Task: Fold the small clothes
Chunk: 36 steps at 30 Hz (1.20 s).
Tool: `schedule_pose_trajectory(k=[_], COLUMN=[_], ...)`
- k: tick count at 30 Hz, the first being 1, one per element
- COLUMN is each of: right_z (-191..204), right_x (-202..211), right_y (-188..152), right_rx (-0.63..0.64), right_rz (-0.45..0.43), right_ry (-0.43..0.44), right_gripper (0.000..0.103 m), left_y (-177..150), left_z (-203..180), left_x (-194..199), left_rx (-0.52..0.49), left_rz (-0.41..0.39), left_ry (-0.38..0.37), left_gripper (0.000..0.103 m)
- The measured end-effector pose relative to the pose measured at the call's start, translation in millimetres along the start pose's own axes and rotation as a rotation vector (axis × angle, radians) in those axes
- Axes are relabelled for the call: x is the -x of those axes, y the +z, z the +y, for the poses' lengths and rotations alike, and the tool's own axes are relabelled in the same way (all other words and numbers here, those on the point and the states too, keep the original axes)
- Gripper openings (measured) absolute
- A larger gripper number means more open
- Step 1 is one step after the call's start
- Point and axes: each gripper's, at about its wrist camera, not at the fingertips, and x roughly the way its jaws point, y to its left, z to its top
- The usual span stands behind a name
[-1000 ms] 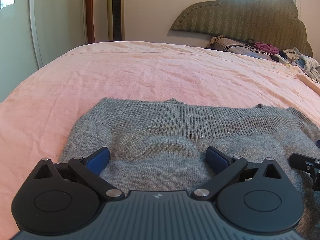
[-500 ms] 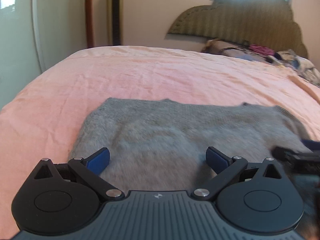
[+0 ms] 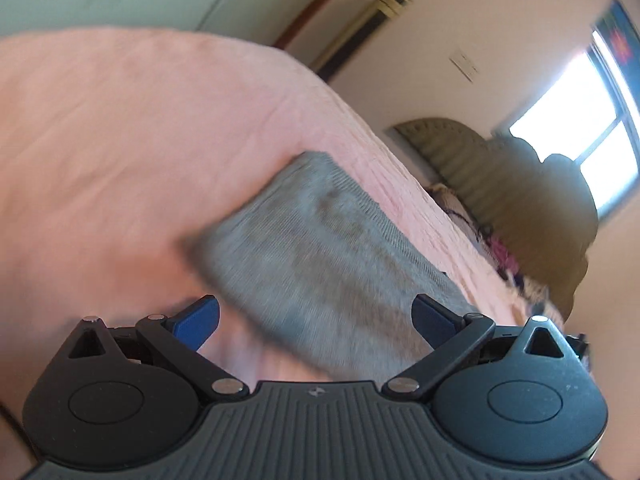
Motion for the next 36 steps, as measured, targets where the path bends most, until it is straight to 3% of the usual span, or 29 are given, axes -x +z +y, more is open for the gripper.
schedule_pose_trajectory(k=[2, 8, 9, 10, 13, 15, 17, 18, 20, 23, 26, 28, 29, 31, 33, 36], right_z=[0, -1, -1, -1, -2, -2, -2, -2, -2, -3, -9, -25, -39, -67, -83, -75], right_x=[0, 1, 2, 2, 2, 2, 2, 2, 2, 2, 3, 7, 10, 17, 21, 21], right_y=[0, 0, 0, 0, -1, -1, -1, -1, -1, -1, 0, 5, 9, 19, 24, 35], right_rx=[0.000, -0.001, -0.001, -0.001, -0.004, -0.005, -0.006, -0.007, -0.008, -0.018, -0.053, -0.140, -0.224, -0.416, -0.523, -0.463], right_rz=[0.000, -0.002, -0.003, -0.004, -0.005, -0.006, -0.006, -0.006, -0.006, -0.008, -0.014, -0.012, 0.000, 0.027, 0.065, 0.141], right_ry=[0.001, -0.002, -0.002, -0.003, 0.000, 0.000, 0.001, 0.001, 0.002, 0.008, 0.033, 0.109, 0.167, 0.319, 0.474, 0.552], right_gripper=[0.103, 0.103, 0.103, 0.103, 0.103, 0.103, 0.103, 0.103, 0.103, 0.103, 0.103, 0.103, 0.103, 0.103, 0.103, 0.103], left_y=[-7, 18, 21, 23, 23, 23, 24, 24, 24, 16, -15, -54, -73, -95, -107, -113], left_z=[7, 8, 5, 3, -2, -5, -6, -8, -16, -56, -129, -167, -175, -179, -176, -173], left_x=[2, -34, -39, -44, -62, -65, -67, -69, -71, -68, -71, -78, -81, -88, -94, -92], left_rx=[0.042, 0.133, 0.140, 0.141, 0.109, 0.091, 0.088, 0.074, 0.034, -0.198, -0.596, -0.901, -0.976, -1.035, -1.056, -1.072], left_rz=[0.030, -0.002, -0.008, -0.005, 0.020, 0.010, 0.000, 0.005, -0.006, -0.064, -0.091, -0.063, -0.048, 0.020, 0.057, 0.046], left_ry=[-0.029, -0.033, -0.028, -0.021, 0.030, 0.049, 0.078, 0.111, 0.136, 0.130, 0.004, -0.060, -0.095, -0.131, -0.137, -0.129], left_gripper=[0.103, 0.102, 0.098, 0.079, 0.045, 0.044, 0.022, 0.005, 0.005, 0.005, 0.004, 0.005, 0.005, 0.005, 0.005, 0.005])
